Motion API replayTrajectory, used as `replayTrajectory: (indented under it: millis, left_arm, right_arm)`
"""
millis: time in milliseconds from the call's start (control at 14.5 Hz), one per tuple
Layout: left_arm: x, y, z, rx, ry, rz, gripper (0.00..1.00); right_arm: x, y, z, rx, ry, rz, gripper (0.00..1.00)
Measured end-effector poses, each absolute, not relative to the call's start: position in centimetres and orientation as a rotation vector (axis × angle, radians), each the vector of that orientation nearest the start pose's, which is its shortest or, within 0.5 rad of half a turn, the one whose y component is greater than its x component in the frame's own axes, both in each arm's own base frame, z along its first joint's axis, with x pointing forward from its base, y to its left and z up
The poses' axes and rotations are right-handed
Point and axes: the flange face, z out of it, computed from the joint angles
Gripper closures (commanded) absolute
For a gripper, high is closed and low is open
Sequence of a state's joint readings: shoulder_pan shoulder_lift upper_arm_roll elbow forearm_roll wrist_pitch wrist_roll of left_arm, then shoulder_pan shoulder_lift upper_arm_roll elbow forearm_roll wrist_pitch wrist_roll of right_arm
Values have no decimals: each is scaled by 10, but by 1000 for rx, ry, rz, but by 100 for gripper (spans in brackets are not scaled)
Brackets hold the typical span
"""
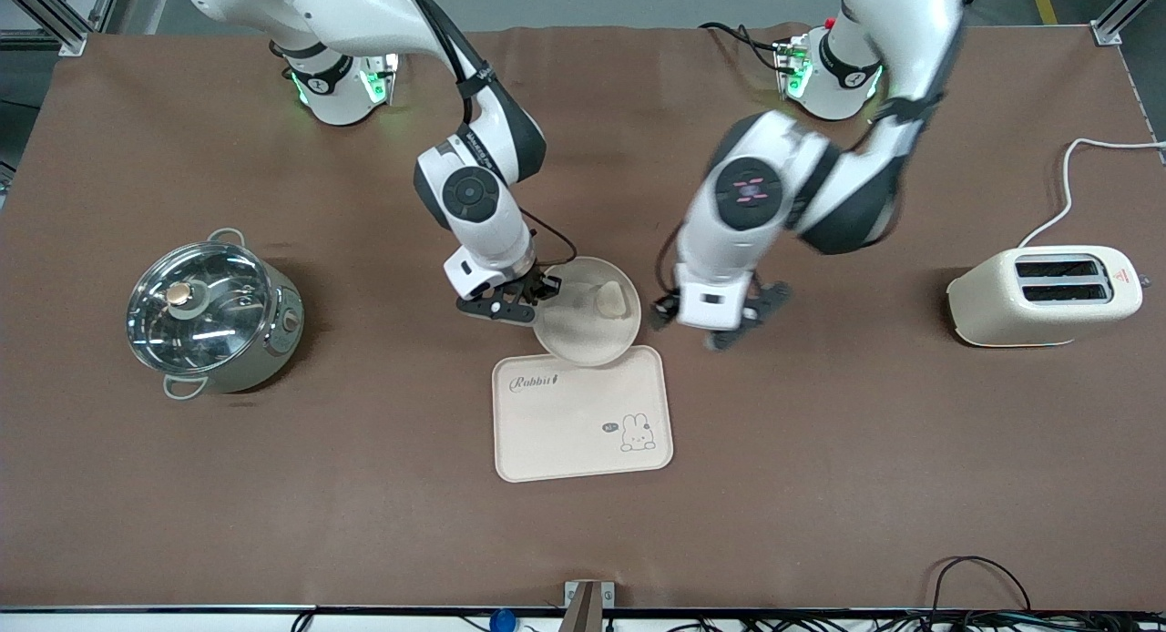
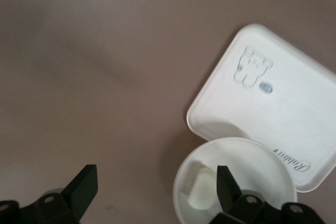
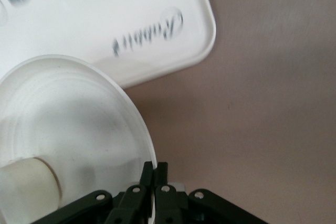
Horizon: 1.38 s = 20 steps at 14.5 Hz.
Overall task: Place bun in plate and plate on tray
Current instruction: 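Open the left gripper onto the plate while the right gripper lifts the plate, then move the plate onto the tray with the right gripper while the left gripper withdraws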
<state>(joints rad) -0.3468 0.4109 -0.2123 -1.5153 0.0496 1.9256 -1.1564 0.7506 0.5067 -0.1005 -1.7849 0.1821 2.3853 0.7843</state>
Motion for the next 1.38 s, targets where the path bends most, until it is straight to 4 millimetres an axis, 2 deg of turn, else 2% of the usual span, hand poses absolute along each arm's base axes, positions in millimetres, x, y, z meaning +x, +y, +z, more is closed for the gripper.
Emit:
replayTrajectory:
  millis: [138, 275, 481, 688, 825, 962, 1169, 1375]
  left_arm:
    - [610, -289, 472, -3052, -840, -92, 0]
    - [619, -249, 498, -3044, -716, -162, 0]
    - [620, -192, 537, -3039, -529, -187, 0]
    - [610, -144, 576, -3035, -320, -175, 0]
    - [600, -122, 597, -3029, -202, -169, 0]
    - [589, -108, 614, -3022, -112, -158, 0]
    - [569, -96, 635, -3053, -55, -105, 0]
    - [544, -83, 643, -3109, -4, -65, 0]
  right_arm:
    - [549, 399, 294, -2966, 418, -60, 100]
    - [573, 391, 290, -2951, 462, -85, 100]
    - [622, 367, 267, -2922, 565, -123, 100]
    - [665, 345, 248, -2860, 637, -221, 100]
    - [678, 341, 233, -2813, 650, -314, 100]
    - [681, 342, 219, -2791, 667, -344, 100]
    - [679, 352, 218, -2763, 717, -337, 100]
    - [678, 357, 220, -2760, 710, -336, 100]
